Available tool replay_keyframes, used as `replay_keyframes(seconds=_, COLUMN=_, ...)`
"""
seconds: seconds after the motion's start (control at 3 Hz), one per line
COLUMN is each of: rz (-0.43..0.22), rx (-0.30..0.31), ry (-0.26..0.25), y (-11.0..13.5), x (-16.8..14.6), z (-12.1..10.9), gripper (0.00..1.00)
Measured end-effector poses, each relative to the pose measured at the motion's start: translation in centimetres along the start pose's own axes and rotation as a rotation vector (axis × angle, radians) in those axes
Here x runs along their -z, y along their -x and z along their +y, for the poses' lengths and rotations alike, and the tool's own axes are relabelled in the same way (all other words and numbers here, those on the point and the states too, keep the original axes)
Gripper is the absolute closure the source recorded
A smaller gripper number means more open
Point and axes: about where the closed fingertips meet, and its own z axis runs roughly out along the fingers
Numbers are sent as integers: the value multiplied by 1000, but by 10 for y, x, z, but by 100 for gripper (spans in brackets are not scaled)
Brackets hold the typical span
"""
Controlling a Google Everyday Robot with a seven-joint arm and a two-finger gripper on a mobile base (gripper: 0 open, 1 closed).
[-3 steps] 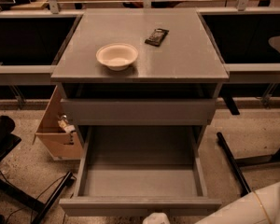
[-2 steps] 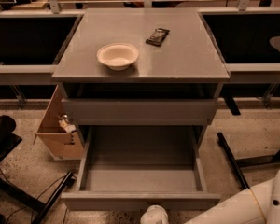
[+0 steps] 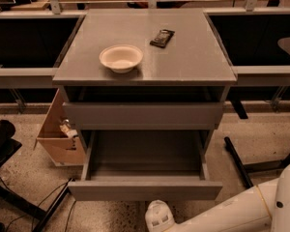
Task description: Close middle drawer
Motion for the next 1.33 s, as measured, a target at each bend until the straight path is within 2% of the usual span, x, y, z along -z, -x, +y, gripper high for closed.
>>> replay_keyframes(seconds=0.33, rz=-12, rx=-10, ry=6, y=2, x=-5, z=-1, gripper=100)
replay_keyframes(seconds=0.67, rz=-12, rx=-29, ry=26, y=-1, x=-30, z=-16, gripper=100)
replay_keyframes(seconds=1.0, rz=-9, rx=-31, ry=18, y=-3, x=-40, z=-30, gripper=100)
replay_keyframes(seconds=1.33, rz=10, rx=-24, ry=-13, y=-10, x=-52, z=-61, gripper=100)
